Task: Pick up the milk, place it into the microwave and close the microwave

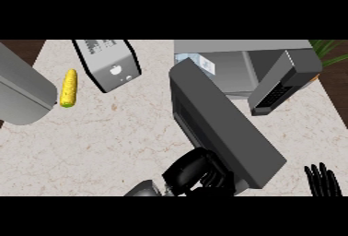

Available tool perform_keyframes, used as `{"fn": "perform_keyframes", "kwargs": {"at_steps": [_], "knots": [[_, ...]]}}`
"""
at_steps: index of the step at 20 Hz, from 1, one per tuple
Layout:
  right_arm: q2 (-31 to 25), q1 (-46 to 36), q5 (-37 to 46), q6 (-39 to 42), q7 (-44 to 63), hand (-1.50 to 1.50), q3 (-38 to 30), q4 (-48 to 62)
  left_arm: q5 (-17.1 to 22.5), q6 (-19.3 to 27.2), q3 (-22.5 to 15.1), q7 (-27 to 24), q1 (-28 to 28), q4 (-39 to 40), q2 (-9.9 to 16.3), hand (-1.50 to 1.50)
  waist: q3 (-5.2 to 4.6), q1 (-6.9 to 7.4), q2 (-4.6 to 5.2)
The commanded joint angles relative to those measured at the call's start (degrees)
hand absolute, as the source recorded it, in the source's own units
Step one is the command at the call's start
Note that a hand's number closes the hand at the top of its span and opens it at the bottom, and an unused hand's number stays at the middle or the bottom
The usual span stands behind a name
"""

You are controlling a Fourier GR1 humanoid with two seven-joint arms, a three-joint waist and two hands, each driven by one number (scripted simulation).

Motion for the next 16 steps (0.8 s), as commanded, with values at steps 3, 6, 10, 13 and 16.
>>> {"fn": "perform_keyframes", "kwargs": {"at_steps": [3,6,10,13,16], "knots": [[-1.3,0.4,-2.3,5.6,-1.0,-1.5,2.9,-8.0,8.4,9.7,-8.8,1.6,-7.7,9.9,0.0,1.5,0.05,-2.96,0.63],[-3.0,2.4,-4.2,6.8,0.0,-1.5,3.2,-11.5,12.6,14.6,-9.8,0.0,-9.1,12.8,0.0,1.5,0.0,-4.04,0.81],[-3.1,4.2,-5.3,6.2,2.5,-1.5,5.2,-16.2,18.9,19.8,-8.3,-1.8,-13.7,13.1,0.0,1.5,-0.07,-6.45,1.08],[-4.0,3.7,-5.9,5.3,4.8,-1.5,5.8,-19.2,22.2,21.7,-6.0,-6.9,-14.9,14.0,0.0,-1.5,-0.28,-8.44,1.78],[-4.6,2.0,-6.6,5.4,6.4,-1.5,6.8,-20.6,24.8,25.1,-5.0,-8.4,-18.1,14.7,0.0,-1.5,-0.19,-8.84,1.95]]}}
